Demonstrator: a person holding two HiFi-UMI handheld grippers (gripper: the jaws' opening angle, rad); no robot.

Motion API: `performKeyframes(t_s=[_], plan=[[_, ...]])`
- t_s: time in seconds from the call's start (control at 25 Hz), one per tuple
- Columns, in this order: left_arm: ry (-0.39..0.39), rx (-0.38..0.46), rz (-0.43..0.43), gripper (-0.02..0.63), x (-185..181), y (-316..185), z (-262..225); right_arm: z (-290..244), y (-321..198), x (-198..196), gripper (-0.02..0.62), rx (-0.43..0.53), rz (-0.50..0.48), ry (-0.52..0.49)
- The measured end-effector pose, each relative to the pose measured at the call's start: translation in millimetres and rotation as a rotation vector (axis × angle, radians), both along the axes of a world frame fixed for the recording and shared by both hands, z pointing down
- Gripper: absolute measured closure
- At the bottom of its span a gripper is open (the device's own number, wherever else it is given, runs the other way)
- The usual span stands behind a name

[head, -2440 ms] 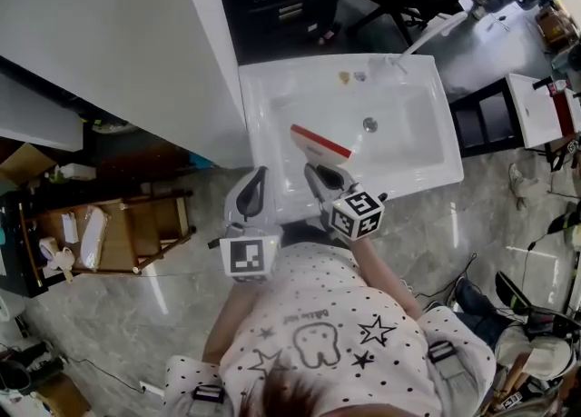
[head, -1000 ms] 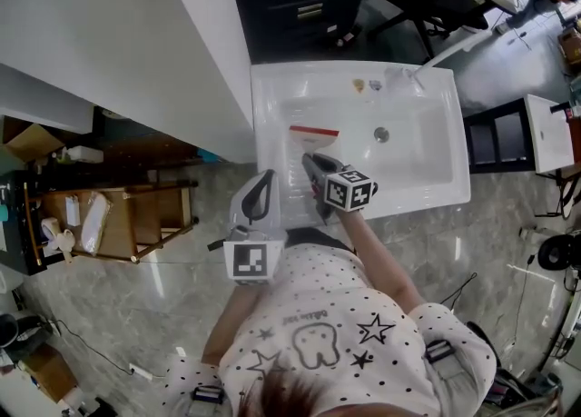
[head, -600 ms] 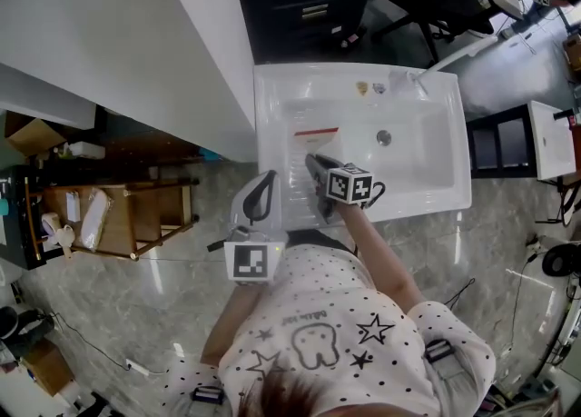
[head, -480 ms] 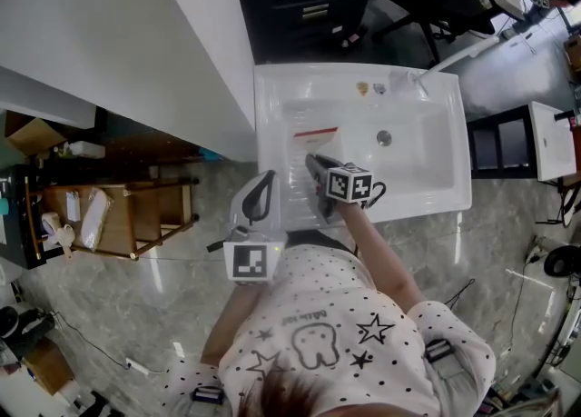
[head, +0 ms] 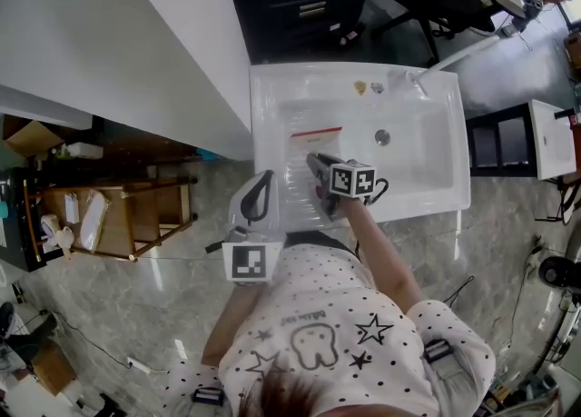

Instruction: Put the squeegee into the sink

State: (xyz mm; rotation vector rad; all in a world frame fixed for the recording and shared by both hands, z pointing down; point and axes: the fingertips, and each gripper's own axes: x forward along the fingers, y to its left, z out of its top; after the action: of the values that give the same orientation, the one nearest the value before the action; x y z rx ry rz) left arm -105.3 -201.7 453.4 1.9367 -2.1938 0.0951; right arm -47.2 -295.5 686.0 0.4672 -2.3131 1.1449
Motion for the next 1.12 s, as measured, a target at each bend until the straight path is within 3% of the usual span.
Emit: performKeyframes(t_s=[0.52,1.12], plan=[[-0.001,0.008,-0.016,0.612,-2.5,-1.1,-1.3,12.2,-11.8,14.2,0.515,-0.055,0.052,0.048],[0.007,-0.009,-0.025,0.611,-5.4,2.3,0.6,25.6,-5.2,17.6,0.459,-0.162,0.026,0.129]])
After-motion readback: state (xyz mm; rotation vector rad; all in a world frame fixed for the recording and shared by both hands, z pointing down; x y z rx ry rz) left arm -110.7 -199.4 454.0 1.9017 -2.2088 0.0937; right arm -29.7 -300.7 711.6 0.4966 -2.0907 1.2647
